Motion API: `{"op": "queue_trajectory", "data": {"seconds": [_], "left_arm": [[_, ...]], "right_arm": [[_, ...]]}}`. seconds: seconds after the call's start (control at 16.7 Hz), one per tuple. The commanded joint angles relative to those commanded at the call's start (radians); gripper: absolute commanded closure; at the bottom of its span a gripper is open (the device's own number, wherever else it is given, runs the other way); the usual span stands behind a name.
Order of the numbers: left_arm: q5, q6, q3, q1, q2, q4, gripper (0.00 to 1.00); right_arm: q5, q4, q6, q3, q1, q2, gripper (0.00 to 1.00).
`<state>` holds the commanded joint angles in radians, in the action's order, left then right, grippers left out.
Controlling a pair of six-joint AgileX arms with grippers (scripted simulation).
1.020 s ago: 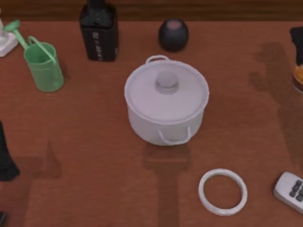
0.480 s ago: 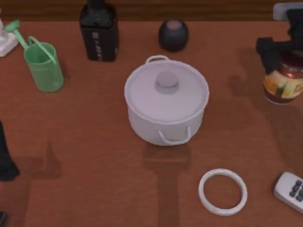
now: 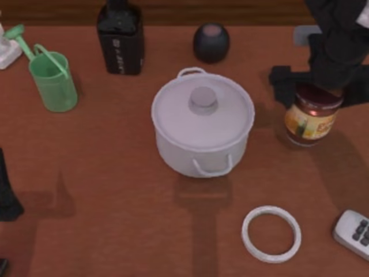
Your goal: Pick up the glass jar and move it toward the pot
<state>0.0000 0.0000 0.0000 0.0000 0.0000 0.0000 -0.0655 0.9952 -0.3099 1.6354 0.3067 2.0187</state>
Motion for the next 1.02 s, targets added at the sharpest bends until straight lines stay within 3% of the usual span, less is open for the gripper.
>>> {"op": "queue_trajectory", "data": {"seconds": [0.84,1.02], "left_arm": [[0.0,0.0,0.0,0.0,0.0,0.0,0.0],[0.0,0.0,0.0,0.0,0.0,0.0,0.0]], "right_arm": [[0.0,-0.17,0.002,-0.105,-0.003,0.065,1.0],[0.0,-0.17,0.002,-0.105,-0.003,0.065,0.77]]}}
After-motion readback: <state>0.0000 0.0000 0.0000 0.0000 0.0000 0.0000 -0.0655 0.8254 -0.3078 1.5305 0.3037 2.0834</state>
